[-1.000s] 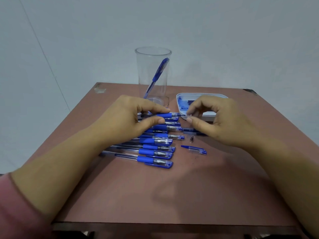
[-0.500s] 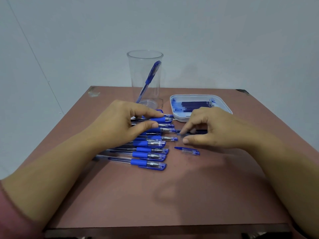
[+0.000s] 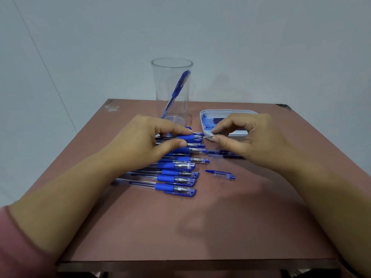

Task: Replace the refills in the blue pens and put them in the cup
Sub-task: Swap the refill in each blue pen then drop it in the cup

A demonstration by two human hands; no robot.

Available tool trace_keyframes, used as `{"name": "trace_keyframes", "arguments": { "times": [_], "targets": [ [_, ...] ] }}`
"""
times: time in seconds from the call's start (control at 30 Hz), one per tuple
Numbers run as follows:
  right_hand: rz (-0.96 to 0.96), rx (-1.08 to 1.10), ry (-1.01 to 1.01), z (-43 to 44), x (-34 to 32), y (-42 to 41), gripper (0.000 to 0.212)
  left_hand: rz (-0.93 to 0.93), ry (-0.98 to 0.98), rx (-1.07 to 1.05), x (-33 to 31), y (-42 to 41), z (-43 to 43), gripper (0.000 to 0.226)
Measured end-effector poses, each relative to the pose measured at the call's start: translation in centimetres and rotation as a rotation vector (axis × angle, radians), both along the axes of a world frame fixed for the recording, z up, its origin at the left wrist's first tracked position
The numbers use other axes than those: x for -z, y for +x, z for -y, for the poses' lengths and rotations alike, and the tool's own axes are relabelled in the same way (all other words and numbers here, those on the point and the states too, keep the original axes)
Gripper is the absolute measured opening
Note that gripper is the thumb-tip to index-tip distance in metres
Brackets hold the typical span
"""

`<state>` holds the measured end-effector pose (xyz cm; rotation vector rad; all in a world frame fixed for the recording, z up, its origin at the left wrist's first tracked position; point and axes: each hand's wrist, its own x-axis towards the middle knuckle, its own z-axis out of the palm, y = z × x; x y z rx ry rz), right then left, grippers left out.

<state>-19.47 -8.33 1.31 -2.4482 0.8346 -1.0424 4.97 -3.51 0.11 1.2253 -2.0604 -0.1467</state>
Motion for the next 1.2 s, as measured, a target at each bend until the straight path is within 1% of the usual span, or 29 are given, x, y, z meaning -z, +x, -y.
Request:
{"name": "trace_keyframes", "arguments": {
  "times": [0.2,0.5,0.73,0.8,0.9,0.93,0.97,1.03,1.07,1.1,1.17,1.2],
  "targets": [
    [0.032,-0.038,0.033,-0.2,0.3,0.8,0.027,0.002,-0.011,0.013,0.0,-0.2,-0.1,0.026],
    [0.098,-0.033,0.085,-0.4,0.6,1.2,0.022,-0.007,-0.040,0.005,0.2,-0.4,-0.2,0.027],
    [0.093,-0.041,0.071,-0.4,0.7,1.3,0.028,0.006,-0.075,-0.013,0.2,-0.4,-0.2,0.028],
    [0.062,-0.047,0.068,-0.1,0.9,1.3,0.024,0.018,-0.078,-0.018,0.3,-0.3,-0.1,0.028],
    [-0.007,-0.064,0.071,0.0,1.0,1.4,0.008,0.021,-0.071,-0.020,0.4,-0.3,-0.1,0.027],
    [0.001,-0.069,0.082,0.1,1.1,1.4,0.010,0.021,-0.072,-0.022,0.4,-0.3,-0.1,0.027],
    [0.020,-0.074,0.085,0.1,1.1,1.3,0.018,0.020,-0.075,-0.023,0.3,-0.3,-0.1,0.027],
    [0.037,-0.081,0.028,0.2,1.0,1.1,0.032,0.010,-0.066,-0.025,0.3,-0.2,-0.1,0.027],
    [0.023,-0.081,-0.009,0.3,1.1,1.1,0.032,0.007,-0.061,-0.026,0.3,-0.2,-0.1,0.028],
    [0.012,-0.074,-0.030,0.4,1.1,1.1,0.028,0.005,-0.057,-0.026,0.3,-0.3,-0.1,0.028],
    [-0.016,-0.058,-0.043,0.6,1.2,1.2,0.009,0.004,-0.051,-0.025,0.3,-0.3,-0.1,0.028],
    [-0.031,-0.045,-0.049,0.7,1.3,1.1,0.005,0.007,-0.047,-0.024,0.3,-0.3,-0.1,0.028]
  ]
}}
